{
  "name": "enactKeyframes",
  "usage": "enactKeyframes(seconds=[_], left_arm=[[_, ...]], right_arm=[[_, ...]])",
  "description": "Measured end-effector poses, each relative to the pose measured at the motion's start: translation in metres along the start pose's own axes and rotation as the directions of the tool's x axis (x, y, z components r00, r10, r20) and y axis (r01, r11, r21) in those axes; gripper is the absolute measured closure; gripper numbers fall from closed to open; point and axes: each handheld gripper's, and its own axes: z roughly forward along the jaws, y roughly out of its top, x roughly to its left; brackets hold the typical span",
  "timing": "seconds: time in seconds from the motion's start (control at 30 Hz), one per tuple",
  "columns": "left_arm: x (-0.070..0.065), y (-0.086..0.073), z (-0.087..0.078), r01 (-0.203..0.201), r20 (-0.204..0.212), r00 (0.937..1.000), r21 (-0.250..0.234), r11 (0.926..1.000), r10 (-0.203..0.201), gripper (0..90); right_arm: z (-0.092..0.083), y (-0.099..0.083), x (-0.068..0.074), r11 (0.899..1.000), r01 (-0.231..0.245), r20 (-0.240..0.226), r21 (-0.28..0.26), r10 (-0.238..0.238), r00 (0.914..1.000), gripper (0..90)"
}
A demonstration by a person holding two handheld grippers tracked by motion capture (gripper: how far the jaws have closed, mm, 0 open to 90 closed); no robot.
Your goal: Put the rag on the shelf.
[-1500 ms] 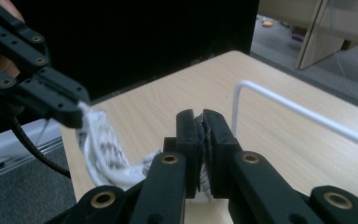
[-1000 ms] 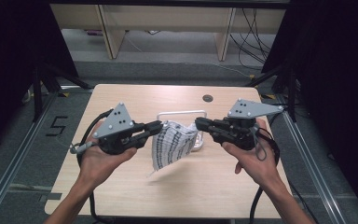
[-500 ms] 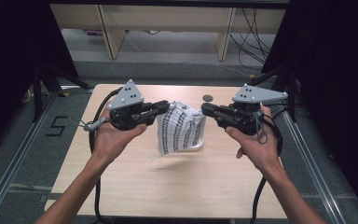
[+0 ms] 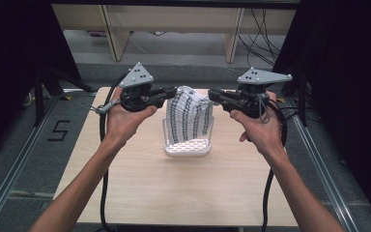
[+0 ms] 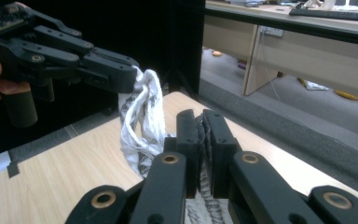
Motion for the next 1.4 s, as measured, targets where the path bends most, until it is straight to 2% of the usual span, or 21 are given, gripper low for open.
enactKeyframes(seconds=[0.1,0.2,0.23,0.33,0.37,0.4,0.43,0.5,0.53,0.63,0.67,0.8,0.83,0.87,0.97,1.07,1.17,1.23,1.3,1.33,1.4], left_arm=[[0.008,0.003,0.005,0.016,-0.015,0.9998,-0.001,0.9999,-0.016,85.7],[0.015,0.004,0.011,0.03,-0.036,0.9989,0.003,0.9995,-0.03,85.6],[0.018,0.004,0.014,0.035,-0.042,0.9985,0.011,0.9993,-0.035,85.6],[0.026,0.003,0.024,0.052,-0.066,0.9965,0.013,0.9985,-0.051,85.6],[0.03,0.002,0.028,0.066,-0.072,0.9953,0.013,0.9977,-0.065,85.6],[0.034,0.002,0.032,0.081,-0.079,0.9937,0.012,0.9966,-0.08,85.6],[0.04,0.0,0.037,0.105,-0.089,0.9906,0.009,0.9944,-0.104,85.6],[0.044,-0.001,0.042,0.124,-0.092,0.9881,0.005,0.9923,-0.123,85.6],[0.048,-0.002,0.046,0.138,-0.105,0.9849,0.0,0.9904,-0.138,85.8],[0.056,-0.005,0.053,0.156,-0.116,0.9809,-0.004,0.9877,-0.156,85.8],[0.058,-0.007,0.057,0.17,-0.122,0.9779,-0.003,0.9854,-0.17,85.8],[0.066,-0.011,0.066,0.201,-0.132,0.9711,-0.001,0.9797,-0.199,85.9],[0.067,-0.012,0.068,0.205,-0.134,0.9701,0.001,0.9789,-0.203,85.9],[0.069,-0.013,0.071,0.208,-0.135,0.9692,0.006,0.978,-0.206,85.9],[0.073,-0.017,0.079,0.229,-0.143,0.9639,0.01,0.9734,-0.225,86.0],[0.075,-0.019,0.083,0.235,-0.145,0.9622,0.016,0.9718,-0.231,86.0],[0.077,-0.022,0.086,0.246,-0.149,0.9591,0.022,0.969,-0.24,86.0],[0.078,-0.025,0.088,0.248,-0.159,0.9577,0.035,0.9681,-0.24,86.0],[0.08,-0.027,0.091,0.25,-0.166,0.9569,0.051,0.967,-0.238,85.8],[0.08,-0.029,0.092,0.249,-0.168,0.957,0.058,0.9667,-0.237,85.8],[0.082,-0.033,0.095,0.246,-0.17,0.9587,0.096,0.9644,-0.228,85.2]], right_arm=[[0.007,0.004,-0.007,1.0,-0.02,-0.012,-0.004,0.02,0.9997,86.6],[0.015,0.007,-0.016,1.0,-0.025,0.006,-0.016,0.025,0.9997,86.5],[0.019,0.009,-0.018,0.999,-0.051,0.003,-0.011,0.051,0.9987,86.5],[0.035,0.013,-0.029,0.998,-0.062,0.001,-0.023,0.062,0.9981,86.5],[0.039,0.014,-0.03,0.996,-0.088,0.002,-0.01,0.088,0.9961,86.5],[0.039,0.014,-0.03,0.996,-0.088,0.002,-0.01,0.088,0.9961,86.5],[0.047,0.015,-0.034,0.996,-0.088,0.014,-0.009,0.088,0.996,86.5],[0.05,0.016,-0.036,0.997,-0.081,0.021,-0.007,0.081,0.9965,86.5],[0.057,0.016,-0.041,0.995,-0.098,0.023,-0.004,0.099,0.9949,86.5],[0.063,0.015,-0.045,0.995,-0.104,0.032,-0.004,0.104,0.9941,86.5],[0.067,0.014,-0.047,0.991,-0.131,0.031,0.004,0.131,0.9909,86.5],[0.078,0.008,-0.058,0.988,-0.154,0.057,0.013,0.153,0.9866,86.5],[0.079,0.007,-0.06,0.985,-0.174,0.058,0.021,0.172,0.9833,86.5],[0.082,0.006,-0.064,0.986,-0.167,0.059,0.025,0.166,0.9844,86.5],[0.089,0.001,-0.072,0.981,-0.189,0.085,0.041,0.186,0.9789,86.5],[0.093,-0.001,-0.075,0.977,-0.206,0.094,0.048,0.201,0.975,86.5],[0.101,-0.004,-0.08,0.975,-0.211,0.095,0.069,0.204,0.9744,86.4],[0.106,-0.007,-0.083,0.975,-0.205,0.105,0.082,0.196,0.975,86.4],[0.114,-0.011,-0.085,0.968,-0.232,0.117,0.098,0.22,0.9685,86.3],[0.114,-0.011,-0.085,0.968,-0.232,0.117,0.098,0.22,0.9685,86.3],[0.118,-0.014,-0.087,0.965,-0.235,0.129,0.114,0.22,0.9669,86.2]])
